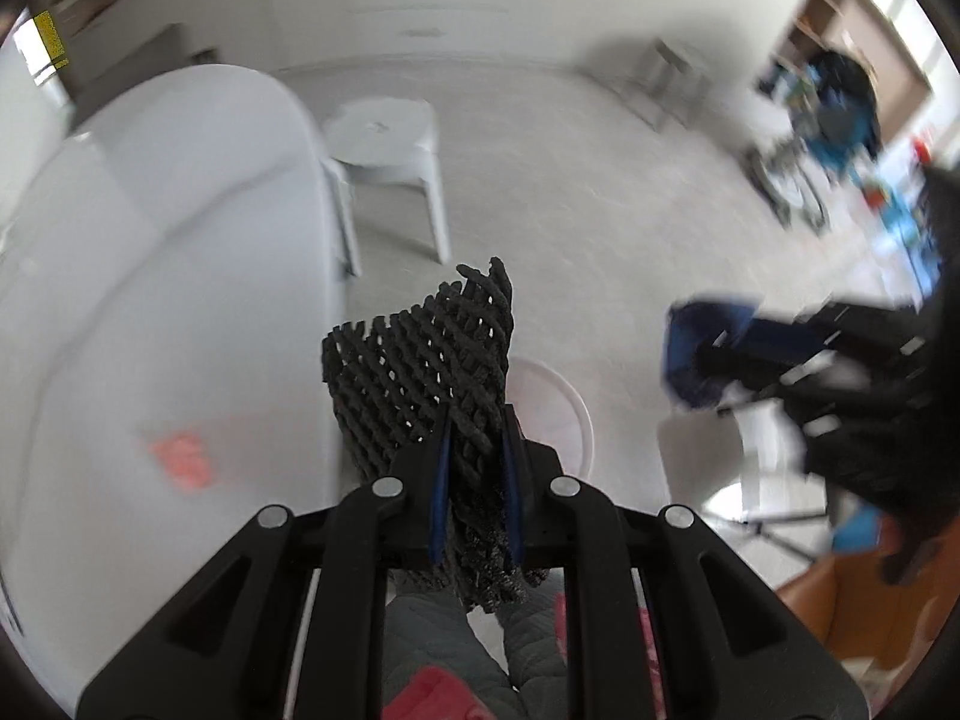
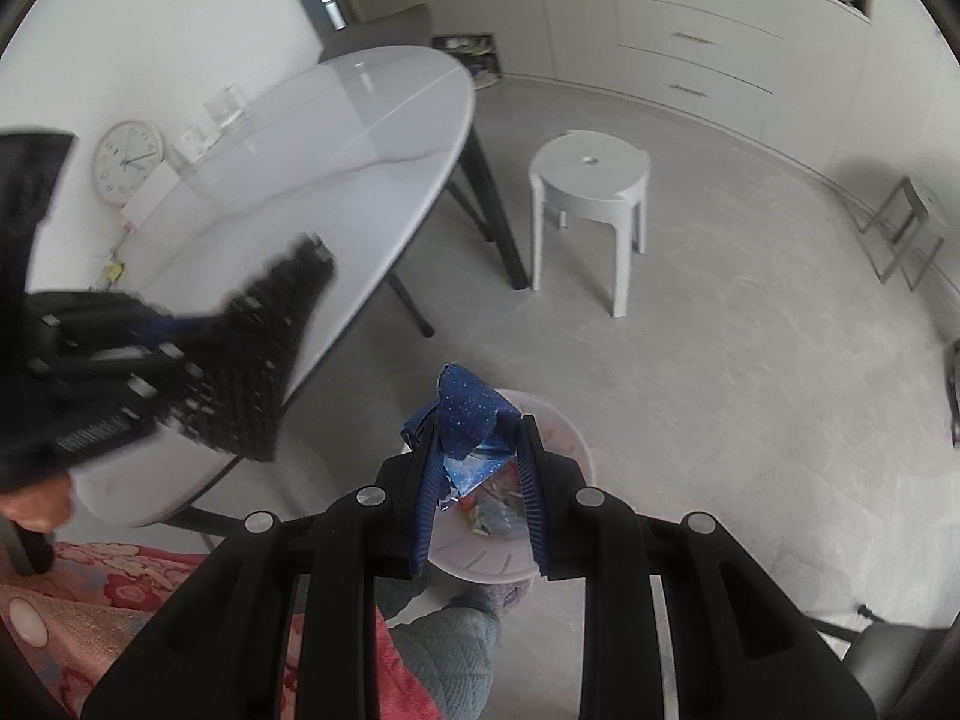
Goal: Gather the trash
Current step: 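Carry both items over the bin and open the left then right gripper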
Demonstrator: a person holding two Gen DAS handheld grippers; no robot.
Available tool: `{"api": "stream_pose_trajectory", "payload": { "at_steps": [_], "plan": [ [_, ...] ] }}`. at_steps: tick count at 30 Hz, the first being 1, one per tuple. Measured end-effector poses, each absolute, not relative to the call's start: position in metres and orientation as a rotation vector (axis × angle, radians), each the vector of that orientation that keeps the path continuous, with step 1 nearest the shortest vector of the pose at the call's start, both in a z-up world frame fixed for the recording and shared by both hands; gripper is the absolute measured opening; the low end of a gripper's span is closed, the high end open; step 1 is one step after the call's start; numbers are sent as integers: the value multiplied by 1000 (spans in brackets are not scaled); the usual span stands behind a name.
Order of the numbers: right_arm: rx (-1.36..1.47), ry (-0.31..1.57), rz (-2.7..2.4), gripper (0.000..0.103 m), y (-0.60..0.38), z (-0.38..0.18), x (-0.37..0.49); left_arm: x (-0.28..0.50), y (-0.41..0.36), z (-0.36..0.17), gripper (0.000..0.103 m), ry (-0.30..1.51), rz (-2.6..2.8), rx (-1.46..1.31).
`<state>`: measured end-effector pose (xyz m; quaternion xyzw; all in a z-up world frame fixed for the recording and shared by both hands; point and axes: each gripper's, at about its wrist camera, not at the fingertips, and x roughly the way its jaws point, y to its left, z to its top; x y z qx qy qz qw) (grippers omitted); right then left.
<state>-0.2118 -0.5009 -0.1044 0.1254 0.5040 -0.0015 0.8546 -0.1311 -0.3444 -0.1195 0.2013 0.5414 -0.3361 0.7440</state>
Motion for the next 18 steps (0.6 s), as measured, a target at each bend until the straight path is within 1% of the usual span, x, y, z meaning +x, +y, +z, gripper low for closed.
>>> {"api": "stream_pose_trajectory", "payload": {
  "at_steps": [2,6,7,8,9,11,14,16,18],
  "plan": [
    [271,1063,-30,26,-511,-107,-221,-136,-362,-149,15,1212,-773,490],
    [303,1066,-53,26,-525,-114,-234,-141,-381,-190,16,1283,-798,562],
    [308,1068,-55,26,-525,-115,-236,-145,-383,-193,21,1297,-798,566],
    [314,1069,-57,26,-526,-117,-237,-151,-384,-195,28,1312,-798,564],
    [325,1069,-58,26,-528,-120,-239,-151,-382,-196,31,1314,-789,558],
    [338,1072,-53,26,-528,-124,-238,-151,-386,-196,50,1296,-769,551],
    [342,1078,-41,26,-527,-128,-237,-151,-382,-182,62,1245,-737,537],
    [339,1082,-31,26,-525,-130,-236,-148,-378,-172,67,1226,-714,534],
    [331,1089,-15,26,-521,-132,-231,-146,-371,-163,69,1192,-684,537]
  ]
}}
